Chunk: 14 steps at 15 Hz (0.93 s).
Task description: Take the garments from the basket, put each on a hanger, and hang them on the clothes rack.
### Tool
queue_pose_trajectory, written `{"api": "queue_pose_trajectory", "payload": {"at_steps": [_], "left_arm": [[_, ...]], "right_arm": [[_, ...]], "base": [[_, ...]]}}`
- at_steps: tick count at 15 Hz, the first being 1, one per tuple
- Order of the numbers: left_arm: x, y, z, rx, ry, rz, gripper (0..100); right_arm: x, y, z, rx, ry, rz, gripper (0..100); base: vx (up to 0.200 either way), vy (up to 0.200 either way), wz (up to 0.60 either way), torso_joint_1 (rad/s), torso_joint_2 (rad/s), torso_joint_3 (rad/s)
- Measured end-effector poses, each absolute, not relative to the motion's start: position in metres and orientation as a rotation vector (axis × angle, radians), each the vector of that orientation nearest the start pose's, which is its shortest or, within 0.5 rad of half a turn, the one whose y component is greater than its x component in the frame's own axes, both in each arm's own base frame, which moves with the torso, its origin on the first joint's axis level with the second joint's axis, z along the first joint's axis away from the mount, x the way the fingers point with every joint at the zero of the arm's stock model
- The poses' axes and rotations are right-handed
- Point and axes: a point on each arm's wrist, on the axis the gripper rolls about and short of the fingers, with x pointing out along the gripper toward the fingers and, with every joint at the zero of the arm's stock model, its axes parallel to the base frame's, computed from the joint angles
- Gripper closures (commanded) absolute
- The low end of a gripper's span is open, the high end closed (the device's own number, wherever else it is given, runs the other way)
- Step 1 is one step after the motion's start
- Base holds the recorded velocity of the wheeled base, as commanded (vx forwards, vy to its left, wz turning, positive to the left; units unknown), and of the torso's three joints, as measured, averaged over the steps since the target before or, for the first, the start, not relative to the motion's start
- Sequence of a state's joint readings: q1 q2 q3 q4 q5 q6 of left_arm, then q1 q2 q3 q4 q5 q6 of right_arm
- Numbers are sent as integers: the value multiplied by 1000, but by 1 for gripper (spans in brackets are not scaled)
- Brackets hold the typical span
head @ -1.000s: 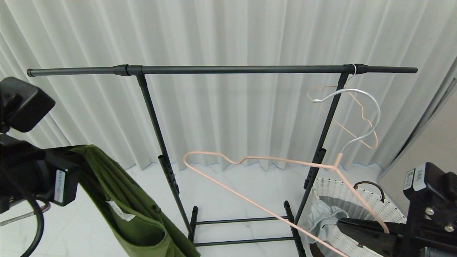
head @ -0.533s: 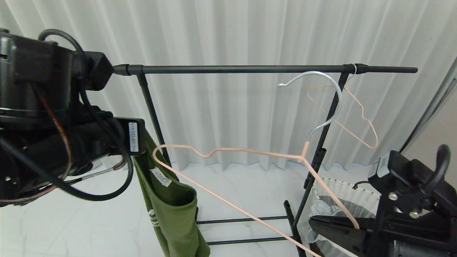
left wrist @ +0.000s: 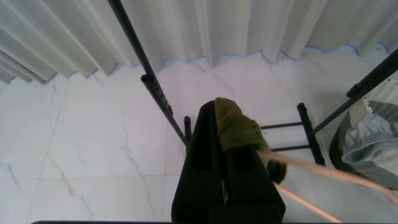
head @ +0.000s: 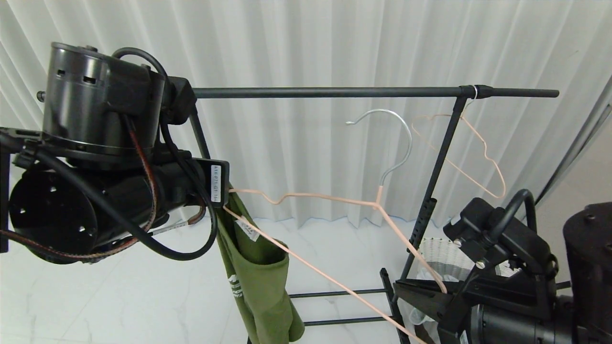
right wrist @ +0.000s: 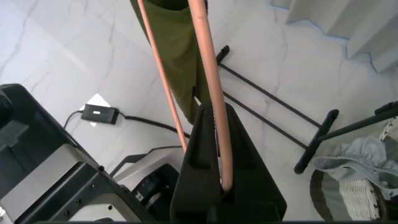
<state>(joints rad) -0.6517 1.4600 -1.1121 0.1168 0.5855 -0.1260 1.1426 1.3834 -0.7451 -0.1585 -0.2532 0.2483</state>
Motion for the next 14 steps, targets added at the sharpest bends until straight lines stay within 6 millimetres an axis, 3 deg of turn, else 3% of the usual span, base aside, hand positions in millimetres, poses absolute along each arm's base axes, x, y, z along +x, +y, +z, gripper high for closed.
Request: {"api": "queue_pose_trajectory", "payload": {"at_steps": [8, 14], "left_arm": [[203, -140, 264, 148, 384, -41, 100], [192, -151, 267, 134, 366, -80, 100]], "right_arm": [[99, 202, 210, -48, 454, 799, 100], [115, 232, 208, 17, 424, 713, 100]], "base": [[0, 0, 0, 0, 0, 0], [0, 0, 0, 0, 0, 0]]}}
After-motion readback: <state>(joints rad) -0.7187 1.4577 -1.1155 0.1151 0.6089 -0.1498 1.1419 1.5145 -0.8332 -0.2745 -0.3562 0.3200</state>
